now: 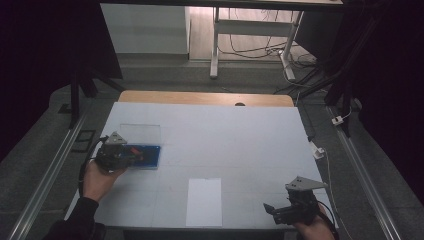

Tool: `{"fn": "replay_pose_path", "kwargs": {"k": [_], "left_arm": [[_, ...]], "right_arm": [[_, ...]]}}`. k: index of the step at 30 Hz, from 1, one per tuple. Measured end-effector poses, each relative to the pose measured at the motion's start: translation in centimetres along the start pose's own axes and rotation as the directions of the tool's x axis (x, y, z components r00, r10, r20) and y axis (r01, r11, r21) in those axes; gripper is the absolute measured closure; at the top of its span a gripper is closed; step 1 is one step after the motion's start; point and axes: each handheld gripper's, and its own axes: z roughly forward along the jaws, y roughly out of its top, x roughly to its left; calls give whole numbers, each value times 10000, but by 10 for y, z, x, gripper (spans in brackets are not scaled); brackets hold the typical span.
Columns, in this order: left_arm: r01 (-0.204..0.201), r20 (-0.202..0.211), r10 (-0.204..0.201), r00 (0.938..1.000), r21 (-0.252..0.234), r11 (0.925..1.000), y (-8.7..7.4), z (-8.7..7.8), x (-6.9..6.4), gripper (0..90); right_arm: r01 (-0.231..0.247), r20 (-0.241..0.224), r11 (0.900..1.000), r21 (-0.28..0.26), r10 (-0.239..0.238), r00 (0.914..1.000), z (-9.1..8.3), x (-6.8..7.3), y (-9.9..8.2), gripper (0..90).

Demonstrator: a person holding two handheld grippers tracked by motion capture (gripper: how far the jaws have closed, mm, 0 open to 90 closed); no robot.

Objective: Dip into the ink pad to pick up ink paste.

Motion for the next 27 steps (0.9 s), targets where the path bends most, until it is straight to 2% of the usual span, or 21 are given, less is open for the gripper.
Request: {"fn": "replay_pose_path", "kwargs": {"k": [6, 18, 27], "left_arm": [[-13, 398, 21, 9992, -212, 9998, 4, -1, -11, 581], [-122, 729, 135, 9972, -191, 9997, 11, -2, -29, 581], [-602, 1218, 630, 9906, -261, 9978, 20, -4, -47, 581]], "right_arm": [[35, -10, 10000, -32, -35, 10000, 0, 0, 0, 0], [53, -21, 10000, -80, -53, 10000, 0, 0, 0, 0], [52, -9, 10000, -50, -52, 10000, -1, 0, 0, 0]]}}
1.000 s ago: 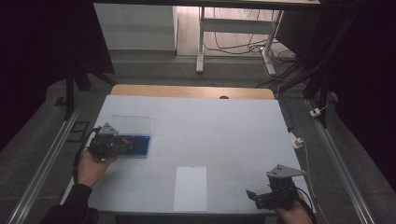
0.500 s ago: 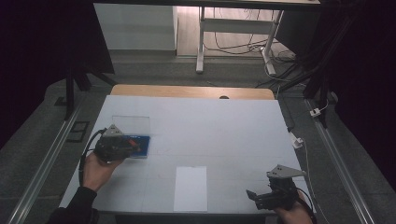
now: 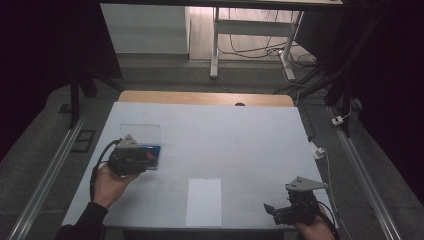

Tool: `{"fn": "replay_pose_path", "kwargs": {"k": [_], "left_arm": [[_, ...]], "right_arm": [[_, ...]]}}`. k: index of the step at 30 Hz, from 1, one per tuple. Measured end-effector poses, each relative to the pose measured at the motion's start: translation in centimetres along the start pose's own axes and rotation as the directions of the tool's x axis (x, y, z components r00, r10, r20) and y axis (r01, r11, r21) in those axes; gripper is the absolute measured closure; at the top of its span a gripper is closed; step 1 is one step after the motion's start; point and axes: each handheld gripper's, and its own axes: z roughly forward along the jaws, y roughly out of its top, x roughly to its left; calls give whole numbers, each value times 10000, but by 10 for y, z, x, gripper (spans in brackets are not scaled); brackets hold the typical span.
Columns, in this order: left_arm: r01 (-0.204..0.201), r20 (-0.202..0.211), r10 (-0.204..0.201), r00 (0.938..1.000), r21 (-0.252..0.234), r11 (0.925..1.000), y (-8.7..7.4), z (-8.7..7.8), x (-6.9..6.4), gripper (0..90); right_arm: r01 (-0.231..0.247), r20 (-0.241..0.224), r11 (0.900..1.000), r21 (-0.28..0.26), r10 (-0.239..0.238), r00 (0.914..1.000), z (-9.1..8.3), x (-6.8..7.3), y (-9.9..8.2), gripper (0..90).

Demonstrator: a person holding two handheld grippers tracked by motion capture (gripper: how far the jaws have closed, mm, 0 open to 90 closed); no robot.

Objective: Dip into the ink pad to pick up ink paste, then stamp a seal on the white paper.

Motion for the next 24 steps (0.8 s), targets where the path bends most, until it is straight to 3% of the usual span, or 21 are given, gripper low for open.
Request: {"fn": "replay_pose_path", "kwargs": {"k": [12, 24], "left_arm": [[-538, 802, 528, 9954, 111, 9985, 12, 9, -27, 581], [-1202, 1436, 1159, 9828, 213, 9925, 21, 21, -52, 581]], "right_arm": [[10, -4, 10000, -31, -10, 10000, 0, 0, 0, 0], [19, -11, 10000, -37, -19, 10000, 0, 0, 0, 4]]}}
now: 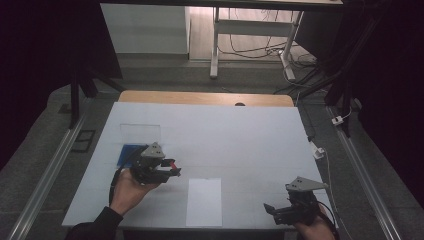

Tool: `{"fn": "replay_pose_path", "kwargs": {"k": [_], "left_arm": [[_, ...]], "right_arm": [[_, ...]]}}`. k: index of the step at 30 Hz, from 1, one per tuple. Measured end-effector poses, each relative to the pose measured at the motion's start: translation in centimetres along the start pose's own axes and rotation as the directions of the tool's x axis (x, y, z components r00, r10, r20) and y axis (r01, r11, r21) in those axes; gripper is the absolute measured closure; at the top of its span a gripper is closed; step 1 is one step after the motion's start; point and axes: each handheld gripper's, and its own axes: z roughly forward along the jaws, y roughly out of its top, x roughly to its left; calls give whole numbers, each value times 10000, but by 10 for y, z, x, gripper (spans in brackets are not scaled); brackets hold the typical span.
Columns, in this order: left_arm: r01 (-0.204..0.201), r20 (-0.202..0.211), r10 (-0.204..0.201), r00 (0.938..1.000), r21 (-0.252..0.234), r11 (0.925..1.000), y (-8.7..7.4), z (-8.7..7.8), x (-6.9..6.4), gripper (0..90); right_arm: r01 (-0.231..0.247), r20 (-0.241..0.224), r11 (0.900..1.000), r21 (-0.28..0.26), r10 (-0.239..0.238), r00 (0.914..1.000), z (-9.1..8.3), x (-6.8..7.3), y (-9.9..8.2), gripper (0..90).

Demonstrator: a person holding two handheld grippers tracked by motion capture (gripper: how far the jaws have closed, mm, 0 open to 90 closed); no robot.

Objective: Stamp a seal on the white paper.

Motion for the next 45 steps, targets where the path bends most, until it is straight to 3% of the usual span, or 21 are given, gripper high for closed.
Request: {"fn": "replay_pose_path", "kwargs": {"k": [13, 29, 38, 45], "left_arm": [[-466, 615, 458, 9971, 108, 9989, 9, 16, -16, 581], [-1141, 1121, 1086, 9877, 432, 9925, 19, 41, -41, 581], [-1476, 1353, 1365, 9814, 755, 9862, 19, 56, -53, 581], [-1896, 1376, 1736, 9751, 1131, 9753, 17, 69, -59, 582]], "right_arm": [[-54, -122, 10000, -43, 54, 9999, 0, -1, 0, 4], [-162, -226, 9999, -27, 161, 9996, -1, -2, 0, 0], [-92, -161, 10000, -3, 92, 9998, 0, -1, 0, 0], [-14, -109, 10000, 65, 15, 9999, 0, 0, 0, 0]]}}
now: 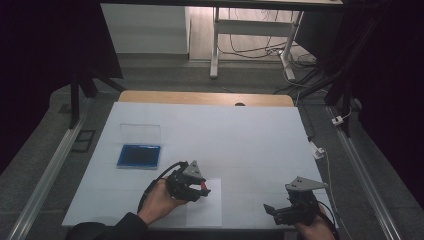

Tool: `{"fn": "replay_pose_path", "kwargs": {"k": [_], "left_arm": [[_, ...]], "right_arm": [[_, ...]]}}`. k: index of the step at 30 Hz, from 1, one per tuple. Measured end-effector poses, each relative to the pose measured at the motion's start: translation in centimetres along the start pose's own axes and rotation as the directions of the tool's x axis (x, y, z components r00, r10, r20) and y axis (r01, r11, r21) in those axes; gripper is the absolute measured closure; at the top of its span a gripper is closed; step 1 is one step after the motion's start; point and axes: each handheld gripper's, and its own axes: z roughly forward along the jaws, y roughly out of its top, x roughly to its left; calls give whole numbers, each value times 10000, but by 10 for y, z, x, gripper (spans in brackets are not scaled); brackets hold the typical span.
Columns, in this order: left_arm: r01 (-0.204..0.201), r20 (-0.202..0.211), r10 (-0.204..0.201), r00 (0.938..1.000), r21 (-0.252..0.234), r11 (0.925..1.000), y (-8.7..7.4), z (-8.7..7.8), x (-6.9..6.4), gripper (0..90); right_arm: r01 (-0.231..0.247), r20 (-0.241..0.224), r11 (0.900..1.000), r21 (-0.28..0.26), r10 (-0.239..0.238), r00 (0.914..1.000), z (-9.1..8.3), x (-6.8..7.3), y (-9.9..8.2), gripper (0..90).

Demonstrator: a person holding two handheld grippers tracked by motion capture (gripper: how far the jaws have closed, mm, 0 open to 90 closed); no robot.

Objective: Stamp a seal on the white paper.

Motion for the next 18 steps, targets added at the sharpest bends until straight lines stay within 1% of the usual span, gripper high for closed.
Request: {"fn": "replay_pose_path", "kwargs": {"k": [6, 11, 14, 15, 18], "left_arm": [[-90, -33, 90, 10000, 231, 9997, -2, 8, -1, 582], [-275, -257, 284, 9993, 345, 9990, -4, 15, -5, 582], [-412, -303, 426, 9986, 463, 9981, -6, 19, -6, 582], [-437, -314, 450, 9985, 405, 9982, -6, 19, -7, 582], [-471, -316, 484, 9983, 427, 9980, -6, 19, -7, 583]], "right_arm": [[87, 20, 9999, 57, -87, 10000, 1, 1, 0, 0], [134, 41, 9999, 71, -134, 9999, 1, 1, 0, 0], [153, 35, 9999, 80, -153, 9999, 1, 1, 0, 0], [167, 38, 9998, 80, -167, 9999, 1, 1, 0, 0], [178, 25, 9998, 85, -178, 9998, 1, 1, 0, 0]]}}
